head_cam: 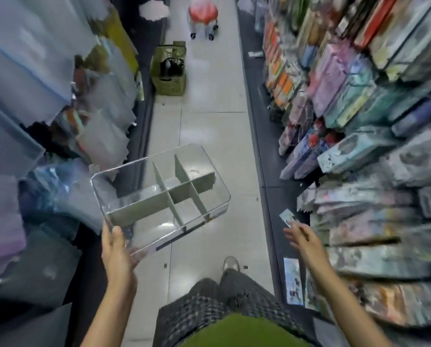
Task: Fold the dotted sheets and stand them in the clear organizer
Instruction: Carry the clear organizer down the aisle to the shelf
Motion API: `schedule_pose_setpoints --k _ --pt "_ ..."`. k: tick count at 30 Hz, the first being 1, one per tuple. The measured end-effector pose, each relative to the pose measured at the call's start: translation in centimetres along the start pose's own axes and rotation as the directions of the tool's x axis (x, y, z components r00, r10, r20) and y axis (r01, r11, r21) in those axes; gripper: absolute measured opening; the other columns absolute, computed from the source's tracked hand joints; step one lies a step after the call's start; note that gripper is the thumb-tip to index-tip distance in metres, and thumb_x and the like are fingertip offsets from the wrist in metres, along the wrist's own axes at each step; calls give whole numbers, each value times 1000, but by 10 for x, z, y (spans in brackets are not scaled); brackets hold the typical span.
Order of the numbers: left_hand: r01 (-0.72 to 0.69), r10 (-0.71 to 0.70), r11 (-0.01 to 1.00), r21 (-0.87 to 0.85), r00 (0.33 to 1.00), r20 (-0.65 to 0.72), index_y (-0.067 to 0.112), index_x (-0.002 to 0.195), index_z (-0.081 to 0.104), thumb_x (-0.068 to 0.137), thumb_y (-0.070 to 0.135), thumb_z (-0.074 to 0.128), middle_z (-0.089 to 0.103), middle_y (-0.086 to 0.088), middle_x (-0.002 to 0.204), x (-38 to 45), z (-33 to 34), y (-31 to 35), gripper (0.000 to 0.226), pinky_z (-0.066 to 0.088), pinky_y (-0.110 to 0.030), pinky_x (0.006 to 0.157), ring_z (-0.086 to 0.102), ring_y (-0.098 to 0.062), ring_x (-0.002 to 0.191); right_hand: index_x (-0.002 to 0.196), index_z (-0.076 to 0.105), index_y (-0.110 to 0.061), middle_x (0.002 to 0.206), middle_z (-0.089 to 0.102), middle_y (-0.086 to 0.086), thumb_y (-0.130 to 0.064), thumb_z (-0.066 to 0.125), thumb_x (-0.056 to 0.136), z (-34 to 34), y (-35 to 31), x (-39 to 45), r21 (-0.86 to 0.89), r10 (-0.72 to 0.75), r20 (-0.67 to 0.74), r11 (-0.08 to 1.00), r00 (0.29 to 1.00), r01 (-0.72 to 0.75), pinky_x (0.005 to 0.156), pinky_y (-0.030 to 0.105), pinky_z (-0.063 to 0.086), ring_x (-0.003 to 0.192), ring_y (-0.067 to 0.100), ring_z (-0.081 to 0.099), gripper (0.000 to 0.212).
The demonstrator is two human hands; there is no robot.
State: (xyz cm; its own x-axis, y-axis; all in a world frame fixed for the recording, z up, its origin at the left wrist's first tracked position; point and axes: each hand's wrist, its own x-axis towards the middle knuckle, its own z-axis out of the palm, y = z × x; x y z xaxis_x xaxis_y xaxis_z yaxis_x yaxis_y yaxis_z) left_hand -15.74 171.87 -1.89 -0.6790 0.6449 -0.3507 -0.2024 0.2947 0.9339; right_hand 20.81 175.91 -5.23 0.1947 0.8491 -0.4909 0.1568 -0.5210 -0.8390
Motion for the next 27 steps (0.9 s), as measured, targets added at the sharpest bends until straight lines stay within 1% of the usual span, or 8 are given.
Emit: schedule_pose_setpoints --k 3,7,11,15,17,20,22,27 --pt "-32 32 999 33 999 -17 44 140 38 101 34 38 55 -2 124 56 58 40 40 54 -39 70 59 -26 88 113 56 -12 103 64 9 -24 46 97 14 -82 89 4 -79 8 997 997 79 83 29 47 95 21 60 22" --pt "-73 74 997 36 997 -31 36 143 36 103 31 35 57 8 113 144 130 82 40 52 -18 50 61 -20 77 112 57 -13 98 65 4 -21 47 98 44 -174 203 5 -164 31 987 986 164 85 28 47 90 16 60 19" --pt "-82 82 997 5 996 -40 32 143 36 103 29 36 55 5 118 247 207 113 40 55 -26 59 66 0 61 117 55 -8 97 64 3 -19 46 98 82 -242 317 7 -169 63 986 984 169 83 26 48 92 16 59 24" --pt "-74 74 997 -2 996 -40 33 140 39 103 27 37 60 6 110 359 286 156 38 56 -25 53 66 -4 62 117 55 -8 100 63 7 -19 45 98 116 -297 417 -5 -131 50 991 990 131 70 10 51 89 15 59 24" --pt "-64 63 998 -13 997 -41 30 140 40 103 26 37 62 3 111 412 327 184 38 59 -29 60 68 -7 74 115 55 -9 100 63 7 -19 45 98 129 -328 460 -9 -116 38 993 993 117 67 6 50 88 14 59 23" --pt "-54 54 999 7 998 -12 25 141 38 102 25 38 48 -6 141 478 391 223 39 43 -55 100 52 -28 122 114 56 -13 99 64 3 -21 46 97 140 -370 519 -9 -86 24 996 996 86 70 8 51 90 11 61 21" --pt "-57 57 998 14 998 10 25 142 38 102 23 37 47 -8 142 521 437 244 39 36 -59 104 48 -28 126 112 56 -15 98 65 1 -21 46 97 144 -395 560 -3 -67 1 998 998 67 71 8 51 91 8 61 19" --pt "-43 41 997 71 999 27 30 144 37 102 29 38 41 -11 147 629 562 272 42 39 -46 100 45 -27 129 110 55 -16 95 65 1 -20 45 97 144 -449 695 14 -32 -50 999 998 33 70 13 51 86 9 62 18"
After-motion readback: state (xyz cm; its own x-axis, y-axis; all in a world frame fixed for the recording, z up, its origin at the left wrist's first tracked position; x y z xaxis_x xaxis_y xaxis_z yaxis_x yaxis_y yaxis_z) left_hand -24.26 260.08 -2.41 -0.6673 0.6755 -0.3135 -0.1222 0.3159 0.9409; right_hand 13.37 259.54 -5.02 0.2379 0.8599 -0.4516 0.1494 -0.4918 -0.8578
